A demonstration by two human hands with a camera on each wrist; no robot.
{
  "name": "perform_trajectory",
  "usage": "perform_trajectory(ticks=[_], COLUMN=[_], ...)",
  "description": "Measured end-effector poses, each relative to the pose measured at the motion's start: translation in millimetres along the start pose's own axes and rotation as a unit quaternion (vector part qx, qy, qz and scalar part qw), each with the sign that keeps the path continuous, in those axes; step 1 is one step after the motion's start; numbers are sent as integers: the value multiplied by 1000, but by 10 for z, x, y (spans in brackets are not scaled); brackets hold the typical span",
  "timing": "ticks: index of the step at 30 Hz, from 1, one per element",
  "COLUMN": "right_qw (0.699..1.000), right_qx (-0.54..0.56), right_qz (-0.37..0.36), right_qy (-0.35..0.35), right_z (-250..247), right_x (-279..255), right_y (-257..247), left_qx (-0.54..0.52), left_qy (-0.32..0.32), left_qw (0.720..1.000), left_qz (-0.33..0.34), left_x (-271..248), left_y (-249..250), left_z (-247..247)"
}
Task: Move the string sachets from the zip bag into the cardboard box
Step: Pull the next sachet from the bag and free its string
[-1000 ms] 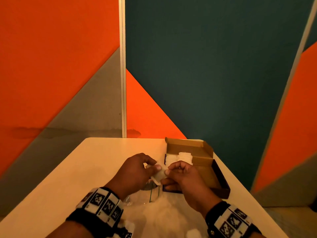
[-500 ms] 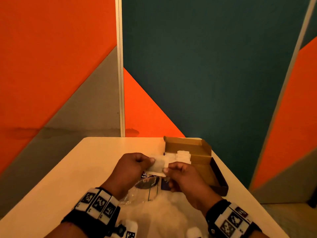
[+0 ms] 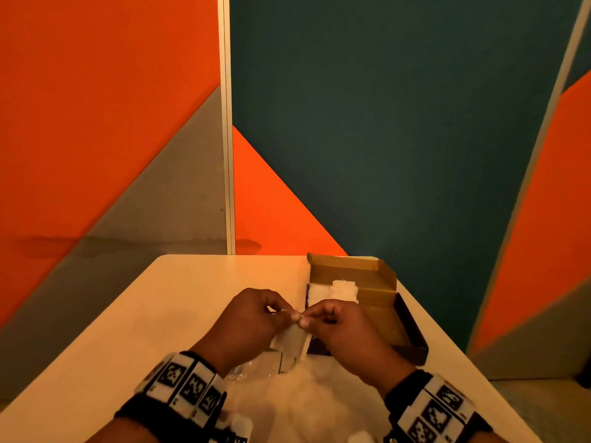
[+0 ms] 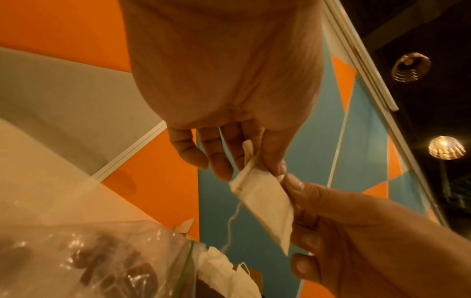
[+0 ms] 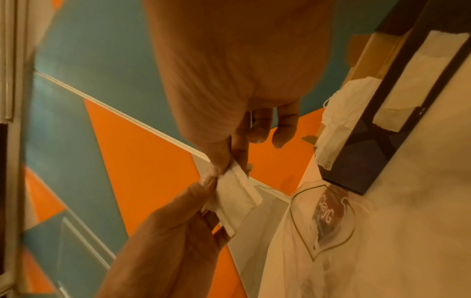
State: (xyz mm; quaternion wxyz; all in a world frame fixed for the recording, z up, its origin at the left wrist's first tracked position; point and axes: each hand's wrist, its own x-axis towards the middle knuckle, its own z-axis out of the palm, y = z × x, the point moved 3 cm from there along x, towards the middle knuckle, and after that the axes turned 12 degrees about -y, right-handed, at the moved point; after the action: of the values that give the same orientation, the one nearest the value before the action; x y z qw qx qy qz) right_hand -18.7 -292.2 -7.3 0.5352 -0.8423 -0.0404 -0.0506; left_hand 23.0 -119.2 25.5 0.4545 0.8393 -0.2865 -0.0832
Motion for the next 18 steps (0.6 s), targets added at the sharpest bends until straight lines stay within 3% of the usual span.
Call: perform_trajectory(ticks=[4, 9, 11, 18], right_qw=[1000, 997, 997, 994], right_qx=[-5, 61, 68, 83], right_qz=[9, -16, -23, 41], right_qy=[25, 34, 17, 66], right_z=[-64, -120, -79, -44], right_x=[16, -48, -56, 30], right_y=[10, -69, -113, -59], left_qx=[-104, -249, -252, -207], left_qy=[29, 55, 47, 46], left_qw=[994, 967, 967, 977], left_qz=[-13, -7, -6, -20], left_x=[6, -42, -40, -21], left_y=[-82, -61, -29, -61], left_z=[-30, -10, 13, 70])
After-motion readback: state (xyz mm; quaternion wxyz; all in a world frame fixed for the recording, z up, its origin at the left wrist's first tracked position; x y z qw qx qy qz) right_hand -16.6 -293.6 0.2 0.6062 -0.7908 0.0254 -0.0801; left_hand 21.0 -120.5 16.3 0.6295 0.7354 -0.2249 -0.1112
